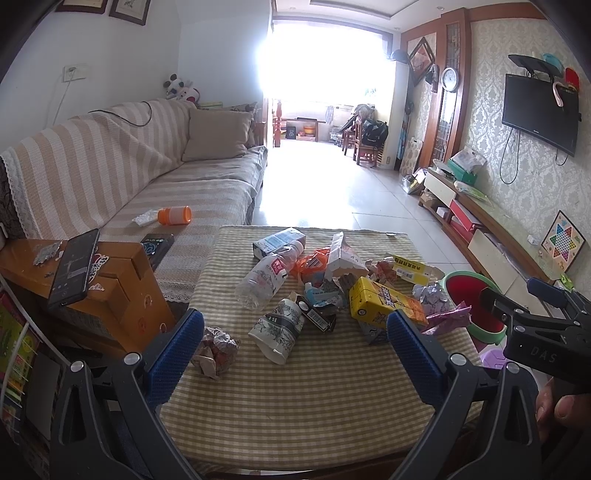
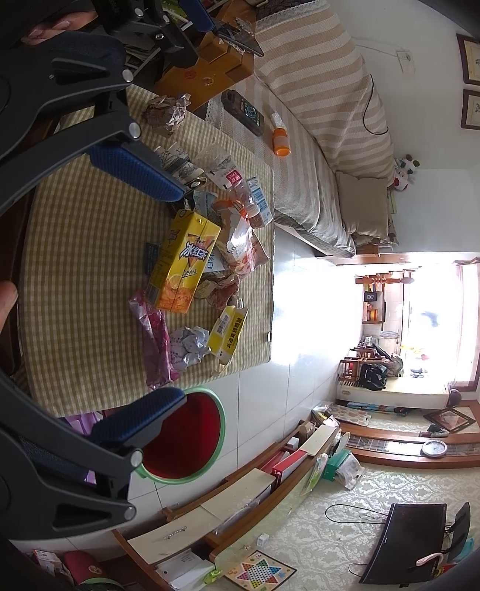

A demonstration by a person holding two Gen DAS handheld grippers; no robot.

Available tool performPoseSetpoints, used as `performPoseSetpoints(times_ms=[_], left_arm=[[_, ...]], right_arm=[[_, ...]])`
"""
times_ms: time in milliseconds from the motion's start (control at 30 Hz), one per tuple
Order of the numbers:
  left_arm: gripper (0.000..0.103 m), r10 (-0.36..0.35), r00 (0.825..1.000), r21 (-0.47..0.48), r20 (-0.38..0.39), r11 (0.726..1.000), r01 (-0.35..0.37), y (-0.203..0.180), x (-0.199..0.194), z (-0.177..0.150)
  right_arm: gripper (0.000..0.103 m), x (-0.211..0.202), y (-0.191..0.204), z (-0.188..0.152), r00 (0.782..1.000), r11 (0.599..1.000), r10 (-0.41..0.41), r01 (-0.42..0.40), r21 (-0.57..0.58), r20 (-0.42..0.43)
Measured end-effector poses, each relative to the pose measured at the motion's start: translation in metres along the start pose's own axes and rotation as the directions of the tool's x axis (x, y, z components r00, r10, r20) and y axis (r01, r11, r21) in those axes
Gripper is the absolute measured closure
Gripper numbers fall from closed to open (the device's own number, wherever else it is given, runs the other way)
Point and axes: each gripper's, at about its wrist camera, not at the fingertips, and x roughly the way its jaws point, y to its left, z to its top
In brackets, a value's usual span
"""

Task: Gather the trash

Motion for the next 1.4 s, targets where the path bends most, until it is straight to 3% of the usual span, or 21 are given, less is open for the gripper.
performPoseSetpoints(times_ms=[400,633,900,1133,1400], left_arm=[[0.008,-0.005,0.994,-0.020,-0.105,1.000,0.003,0.018,0.033,-0.013],[0.008,0.039,0.983,-0.019,-0.178,0.999,-0.043,0.040,0.062,-0.017],[0.008,0.018,0.959,-0.044,-0.283,0.999,-0.032,0.052,0.096,-0.027],[0.008,0.049,0.942,-0.048,-0.331,0.996,-0.069,0.069,0.125,-0.031],[0.008,0.056,0.916,-0.085,-0.398,0.992,-0.097,0.094,0.160,-0.034]], right_arm=[[0.003,0.031,-0.015,-0.014,0.996,1.000,-0.004,0.006,0.015,-0.085],[0.003,0.056,-0.045,-0.020,0.991,0.996,-0.031,0.041,0.077,-0.128],[0.003,0.089,-0.075,-0.028,0.977,0.986,-0.009,0.044,0.163,-0.214],[0.003,0.130,-0.101,-0.037,0.952,0.955,0.055,0.038,0.295,-0.300],[0.004,0.166,-0.104,-0.036,0.935,0.937,0.092,0.035,0.348,-0.342]])
